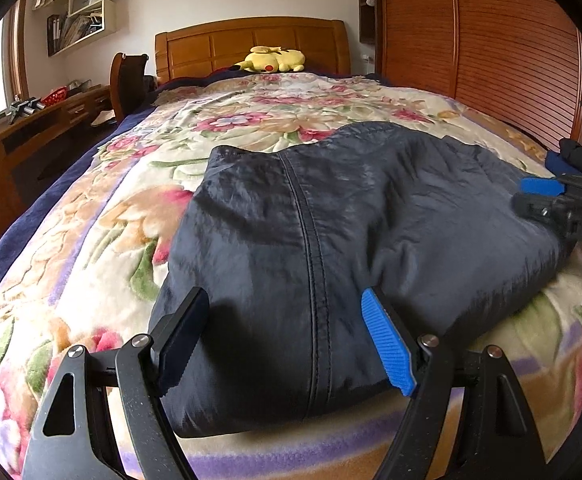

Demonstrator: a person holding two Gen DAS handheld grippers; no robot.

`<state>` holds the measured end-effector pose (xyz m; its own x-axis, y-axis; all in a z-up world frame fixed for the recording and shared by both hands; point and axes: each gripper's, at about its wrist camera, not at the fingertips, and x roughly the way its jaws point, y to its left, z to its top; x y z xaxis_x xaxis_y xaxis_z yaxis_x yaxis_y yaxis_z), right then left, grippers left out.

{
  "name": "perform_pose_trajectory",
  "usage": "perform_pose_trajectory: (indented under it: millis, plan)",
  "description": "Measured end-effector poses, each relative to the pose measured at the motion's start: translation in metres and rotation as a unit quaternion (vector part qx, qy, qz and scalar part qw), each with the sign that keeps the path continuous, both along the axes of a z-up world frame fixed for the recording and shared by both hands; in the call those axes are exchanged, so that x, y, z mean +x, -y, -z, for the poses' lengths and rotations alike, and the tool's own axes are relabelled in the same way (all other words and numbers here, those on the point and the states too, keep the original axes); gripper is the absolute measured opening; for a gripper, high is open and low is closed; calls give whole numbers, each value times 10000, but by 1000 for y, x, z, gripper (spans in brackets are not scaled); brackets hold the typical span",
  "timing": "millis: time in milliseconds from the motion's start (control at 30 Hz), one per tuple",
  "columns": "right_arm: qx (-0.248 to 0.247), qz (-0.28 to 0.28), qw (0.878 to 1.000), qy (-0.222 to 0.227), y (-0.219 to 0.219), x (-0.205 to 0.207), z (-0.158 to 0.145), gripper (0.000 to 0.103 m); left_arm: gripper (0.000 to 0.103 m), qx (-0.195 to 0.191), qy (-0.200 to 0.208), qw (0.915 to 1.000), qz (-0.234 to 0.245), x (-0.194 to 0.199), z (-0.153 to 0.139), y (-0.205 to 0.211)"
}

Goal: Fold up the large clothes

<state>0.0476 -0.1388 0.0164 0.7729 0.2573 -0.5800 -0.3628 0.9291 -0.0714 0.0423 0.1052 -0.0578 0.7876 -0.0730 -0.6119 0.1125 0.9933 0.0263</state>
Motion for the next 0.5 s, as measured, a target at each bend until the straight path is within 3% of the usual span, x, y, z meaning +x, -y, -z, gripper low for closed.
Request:
perform_pose_trajectory:
  millis: [167,300,500]
  plan:
    - [-31,-338,9994,39,-38,8,16,67,80,55,59,10000,-55,-3,0,3]
    - [-223,-416,9987,-166,-39,20,48,67,80,66,91,9999,-46,-4,-1,3]
    - [-173,-497,9980,-356,-41,41,50,67,80,-20,200,9996,-211,-14,-4,-2]
